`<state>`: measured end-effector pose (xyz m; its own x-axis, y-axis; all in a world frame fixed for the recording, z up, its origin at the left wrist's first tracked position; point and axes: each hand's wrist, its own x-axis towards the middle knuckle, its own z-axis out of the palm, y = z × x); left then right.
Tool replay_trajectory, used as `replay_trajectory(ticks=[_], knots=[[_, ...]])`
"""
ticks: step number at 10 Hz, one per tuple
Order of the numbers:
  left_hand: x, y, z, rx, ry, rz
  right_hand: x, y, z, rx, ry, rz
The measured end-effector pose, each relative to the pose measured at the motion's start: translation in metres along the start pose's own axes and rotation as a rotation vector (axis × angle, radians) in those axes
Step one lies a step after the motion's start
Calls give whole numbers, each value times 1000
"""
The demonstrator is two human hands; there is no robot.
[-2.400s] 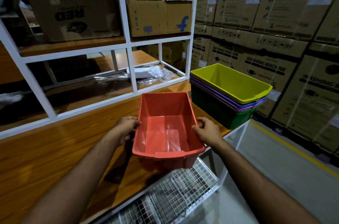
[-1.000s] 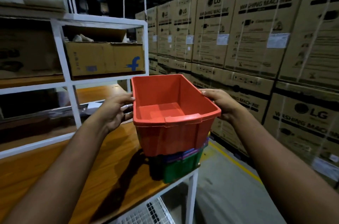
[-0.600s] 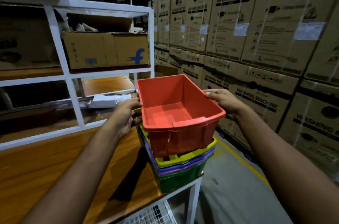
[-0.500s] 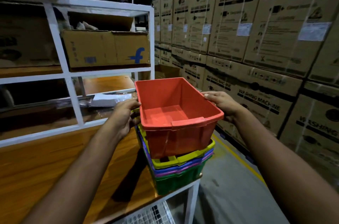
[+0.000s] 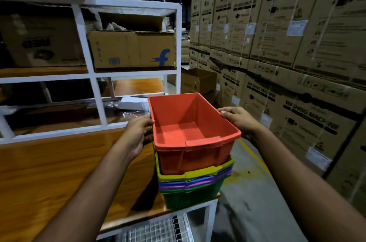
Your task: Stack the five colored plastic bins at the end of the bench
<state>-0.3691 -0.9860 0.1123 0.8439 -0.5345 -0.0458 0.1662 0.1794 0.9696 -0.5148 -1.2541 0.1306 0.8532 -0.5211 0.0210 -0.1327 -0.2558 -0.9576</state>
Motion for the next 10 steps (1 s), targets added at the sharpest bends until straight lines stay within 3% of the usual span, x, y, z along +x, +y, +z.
replay_trajectory(ticks=[3,5,7,8,9,10], knots=[[-3,-52,-3,215,109,-71,-1,56,20,-152,-22,-46],[-3,-67,2,373,235,25,5,79,22,-167,38,-81],[-4,-80,-9,332,269,-6,8,97,23,-191,106,-102],[-14,-78,-22,327,244,-27,13,89,22,-440,105,-99],[-28,-76,-55,365,253,-2,9,69,34,-966,156,-155],[-43,-67,-98,447,306,30,-3,43,59,-1156,219,-250]])
